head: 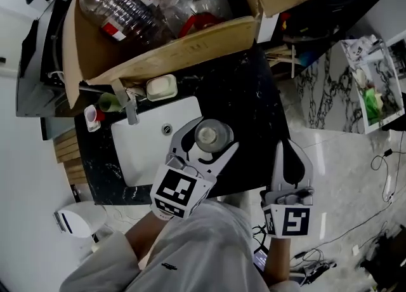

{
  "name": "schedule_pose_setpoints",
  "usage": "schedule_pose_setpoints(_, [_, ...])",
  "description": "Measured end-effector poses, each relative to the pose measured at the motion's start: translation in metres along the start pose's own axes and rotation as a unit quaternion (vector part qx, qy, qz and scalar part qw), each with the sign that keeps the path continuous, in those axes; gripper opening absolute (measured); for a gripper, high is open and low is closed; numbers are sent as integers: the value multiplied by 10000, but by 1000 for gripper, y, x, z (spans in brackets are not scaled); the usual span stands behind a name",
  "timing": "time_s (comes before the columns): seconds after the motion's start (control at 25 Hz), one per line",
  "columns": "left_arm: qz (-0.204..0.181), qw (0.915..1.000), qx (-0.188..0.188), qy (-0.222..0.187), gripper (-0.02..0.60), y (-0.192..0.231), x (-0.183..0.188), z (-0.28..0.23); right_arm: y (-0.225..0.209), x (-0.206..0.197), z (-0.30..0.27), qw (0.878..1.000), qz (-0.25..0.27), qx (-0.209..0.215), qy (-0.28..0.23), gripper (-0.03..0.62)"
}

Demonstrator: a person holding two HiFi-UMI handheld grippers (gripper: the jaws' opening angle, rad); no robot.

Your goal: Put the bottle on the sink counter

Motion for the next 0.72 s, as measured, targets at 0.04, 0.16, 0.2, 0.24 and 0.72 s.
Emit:
schedule_pose_setpoints(0.04, [2,10000,17,1,337,4,1,-6,-2,-2,-6,10000,-11,-4,26,11])
schedule_pose_setpoints(0.16, [-14,10000,47,-9,337,18,6,-21,-7,-8,-27,9999,-84,-14,58,11])
schedule_pose_setpoints(0.2, [-29,10000,54,-24,337,22,7,-26,-8,-11,-33,9999,-87,1,76,11])
schedule_pose_setpoints(0.24, [-47,10000,64,-41,337,27,8,-31,-10,-14,-38,9999,-79,19,102,11])
schedule_pose_setpoints(0.72, [-151,9999,55,-11,337,76,17,-106,-26,-45,-108,9992,-130,27,384,11])
Point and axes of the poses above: the fingertips, and each gripper's own axes: z backward along the fingers, y to its left, x out of its top, the point moved 10 cm from there along z, backward along the fingers, and after that the axes turned 6 degrees about -x, right-handed, at the moved point
